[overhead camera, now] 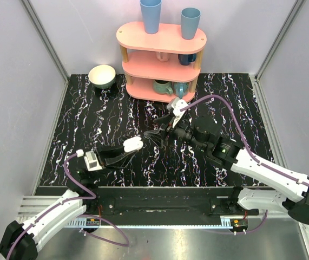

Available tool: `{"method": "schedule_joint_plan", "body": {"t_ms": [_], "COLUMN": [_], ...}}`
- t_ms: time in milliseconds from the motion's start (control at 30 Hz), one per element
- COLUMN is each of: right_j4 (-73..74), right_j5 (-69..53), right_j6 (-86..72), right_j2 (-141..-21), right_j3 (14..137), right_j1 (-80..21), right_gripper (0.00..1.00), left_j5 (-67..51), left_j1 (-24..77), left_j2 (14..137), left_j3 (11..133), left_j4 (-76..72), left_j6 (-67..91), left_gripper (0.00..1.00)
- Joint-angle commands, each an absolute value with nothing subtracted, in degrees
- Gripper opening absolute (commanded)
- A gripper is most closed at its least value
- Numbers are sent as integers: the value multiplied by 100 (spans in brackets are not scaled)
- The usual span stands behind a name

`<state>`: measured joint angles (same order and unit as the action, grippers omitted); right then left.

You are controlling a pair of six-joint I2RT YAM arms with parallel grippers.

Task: Insert the wireless bluetooth earbuds into the charging case
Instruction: Close the charging case with the earbuds.

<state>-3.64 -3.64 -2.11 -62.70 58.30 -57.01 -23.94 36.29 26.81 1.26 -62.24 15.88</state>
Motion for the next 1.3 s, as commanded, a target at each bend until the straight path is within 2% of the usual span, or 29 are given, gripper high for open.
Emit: {"method": "schedule_joint_plan", "body": {"t_ms": [0,433,1267], "right_j4": [-1090,-1380,-1275], "right_j5": [-474,-905,-809], "right_j6": [-1045,-1327,-1398], "right_j2": [-6416,-6539,-6908], "right_j3": [5801,5581,5616], "right_j1": [-5730,-5730,-5730], "right_gripper": [68,67,66], "left_j5": [-2224,-1978,-1925], "left_j1": [3630,3630,3630], "left_j2": [2690,2610,2566], "left_j3": [-272,-378,-431], "left_j4": [-6486,-6592,-6592], "left_j6": [1547,1582,1591], "left_gripper": [0,0,0]}}
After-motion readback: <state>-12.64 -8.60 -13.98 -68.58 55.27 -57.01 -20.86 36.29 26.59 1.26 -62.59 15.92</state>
